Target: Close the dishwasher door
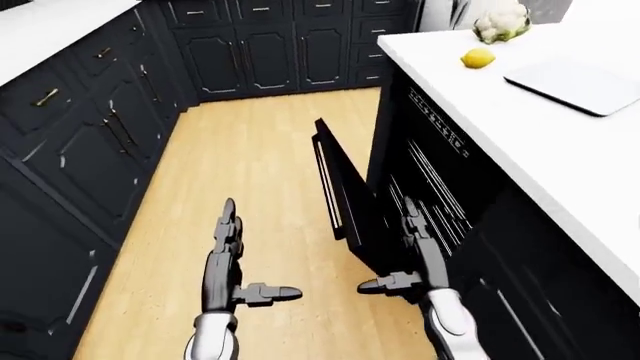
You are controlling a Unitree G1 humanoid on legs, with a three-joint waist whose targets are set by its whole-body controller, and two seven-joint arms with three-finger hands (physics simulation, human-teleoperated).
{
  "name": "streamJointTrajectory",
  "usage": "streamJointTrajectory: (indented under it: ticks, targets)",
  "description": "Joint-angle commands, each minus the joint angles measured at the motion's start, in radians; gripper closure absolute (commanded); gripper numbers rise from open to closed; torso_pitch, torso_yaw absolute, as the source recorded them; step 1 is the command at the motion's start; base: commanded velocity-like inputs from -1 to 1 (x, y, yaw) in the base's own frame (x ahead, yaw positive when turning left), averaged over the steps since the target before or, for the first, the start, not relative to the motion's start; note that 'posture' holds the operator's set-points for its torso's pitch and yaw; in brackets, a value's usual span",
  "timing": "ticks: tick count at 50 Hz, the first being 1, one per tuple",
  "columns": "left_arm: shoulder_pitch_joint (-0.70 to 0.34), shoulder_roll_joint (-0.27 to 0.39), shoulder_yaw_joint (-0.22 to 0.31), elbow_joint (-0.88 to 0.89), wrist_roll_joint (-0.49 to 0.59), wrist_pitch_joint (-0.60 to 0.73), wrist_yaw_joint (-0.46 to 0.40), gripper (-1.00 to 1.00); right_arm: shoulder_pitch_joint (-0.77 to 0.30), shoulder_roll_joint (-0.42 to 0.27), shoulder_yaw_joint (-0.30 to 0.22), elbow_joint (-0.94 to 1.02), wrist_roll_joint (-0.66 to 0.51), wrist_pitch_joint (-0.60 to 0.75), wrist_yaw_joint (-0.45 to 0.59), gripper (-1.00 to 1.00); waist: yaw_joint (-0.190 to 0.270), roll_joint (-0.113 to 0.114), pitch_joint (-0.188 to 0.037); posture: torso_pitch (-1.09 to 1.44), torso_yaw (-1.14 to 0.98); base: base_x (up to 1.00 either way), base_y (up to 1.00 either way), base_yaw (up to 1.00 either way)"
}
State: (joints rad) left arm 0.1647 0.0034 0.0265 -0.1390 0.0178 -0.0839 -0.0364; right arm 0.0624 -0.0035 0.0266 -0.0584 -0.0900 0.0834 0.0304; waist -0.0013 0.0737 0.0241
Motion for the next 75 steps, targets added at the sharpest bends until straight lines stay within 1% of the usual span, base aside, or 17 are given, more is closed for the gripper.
streamJointTrajectory:
  ticks: [1, 14, 18, 19, 24, 33, 35, 37, 46, 53, 57, 60, 61, 63, 68, 73, 75]
  targets:
    - [-0.007, 0.001, 0.001, -0.037, -0.001, -0.028, 0.002, -1.0, -0.011, 0.0, 0.004, -0.032, 0.0, -0.027, 0.001, -1.0, -0.002, 0.012, -0.026, 0.0, 0.0, 0.0, 0.0, 0.45]
    - [-0.008, 0.001, 0.004, -0.041, -0.004, -0.023, 0.001, -1.0, -0.014, 0.001, 0.007, -0.03, -0.003, -0.025, 0.004, -1.0, 0.019, -0.079, -0.002, 0.0, 0.0, 0.0, 0.0, 0.45]
    - [-0.008, 0.002, 0.006, -0.043, -0.006, -0.021, 0.0, -1.0, -0.012, 0.003, 0.006, -0.04, -0.009, -0.015, -0.006, -1.0, 0.012, -0.166, -0.014, 0.0, 0.0, 0.0, 0.0, 0.43]
    - [-0.009, 0.002, 0.006, -0.043, -0.006, -0.02, 0.0, -1.0, -0.012, 0.004, 0.004, -0.044, -0.002, -0.014, -0.005, -1.0, -0.006, -0.114, 0.01, 0.0, 0.0, 0.0, 0.0, 0.0]
    - [-0.012, 0.002, 0.005, -0.036, -0.004, -0.023, 0.001, -1.0, -0.019, 0.003, 0.001, -0.039, 0.009, -0.006, -0.005, -1.0, 0.002, -0.076, -0.008, 0.0, 0.0, 0.0, 0.0, 0.0]
    - [-0.007, 0.001, 0.004, -0.047, -0.006, -0.02, 0.001, -1.0, -0.015, 0.002, 0.003, -0.046, 0.012, -0.003, -0.001, -1.0, 0.004, -0.074, -0.037, 0.0, 0.0, 0.01, 0.0, 0.0]
    - [-0.007, 0.0, 0.002, -0.043, -0.003, -0.024, 0.003, -1.0, -0.013, 0.003, 0.005, -0.051, 0.011, -0.001, -0.002, -1.0, 0.003, -0.069, 0.006, 0.0, 0.0, 0.16, 0.0, 0.0]
    - [-0.009, 0.002, 0.006, -0.048, -0.008, -0.017, 0.001, -1.0, -0.013, 0.003, 0.005, -0.051, 0.011, -0.001, -0.002, -1.0, 0.003, -0.061, 0.013, 0.0, 0.0, 0.17, 0.0, 0.0]
    - [-0.006, 0.001, 0.003, -0.044, -0.004, -0.023, 0.002, -1.0, -0.025, 0.003, 0.005, -0.031, 0.012, -0.007, -0.002, -1.0, 0.003, -0.104, 0.016, 0.0, 0.0, 0.17, 0.0, 0.0]
    - [-0.007, 0.001, 0.001, -0.038, -0.002, -0.027, 0.002, -1.0, -0.031, 0.003, 0.003, -0.022, 0.014, -0.008, -0.001, -1.0, -0.003, -0.096, 0.005, 0.0, 0.0, 0.17, 0.0, 0.0]
    - [-0.008, 0.002, 0.003, -0.039, -0.005, -0.025, 0.002, -1.0, -0.032, 0.002, 0.003, -0.022, 0.013, -0.007, 0.0, -1.0, -0.008, -0.059, 0.021, 0.0, 0.0, 0.17, 0.0, 0.0]
    - [-0.009, 0.002, 0.007, -0.044, -0.009, -0.02, 0.0, -1.0, -0.03, 0.003, 0.004, -0.025, 0.012, -0.006, -0.001, -1.0, -0.008, 0.009, 0.009, 0.0, 0.0, 0.16, 0.0, 0.0]
    - [-0.009, 0.002, 0.007, -0.044, -0.009, -0.02, 0.0, -1.0, -0.031, 0.003, 0.005, -0.023, 0.012, -0.007, -0.001, -1.0, 0.003, -0.028, 0.009, 0.0, 0.0, 0.17, 0.0, 0.0]
    - [-0.011, 0.003, 0.009, -0.043, -0.01, -0.019, 0.0, -1.0, -0.031, 0.003, 0.004, -0.023, 0.012, -0.006, -0.001, -1.0, 0.007, -0.006, 0.015, 0.0, 0.0, 0.16, 0.0, 0.0]
    - [-0.015, 0.003, 0.013, -0.045, -0.013, -0.012, -0.001, -1.0, -0.026, 0.002, 0.009, -0.034, 0.006, -0.007, 0.002, -1.0, 0.007, -0.04, 0.017, 0.0, 0.0, 0.03, 0.0, 0.0]
    - [-0.025, 0.003, 0.017, -0.035, -0.013, -0.01, 0.002, -1.0, -0.023, 0.003, 0.012, -0.043, 0.002, -0.003, 0.002, -1.0, 0.021, -0.123, 0.006, 0.0, 0.0, 0.0, 0.0, 0.0]
    - [-0.041, 0.005, 0.02, -0.013, -0.016, -0.011, 0.002, -1.0, -0.025, 0.003, 0.011, -0.039, 0.002, -0.005, 0.003, -1.0, 0.022, -0.099, -0.001, 0.0, 0.0, 0.0, 0.0, 0.0]
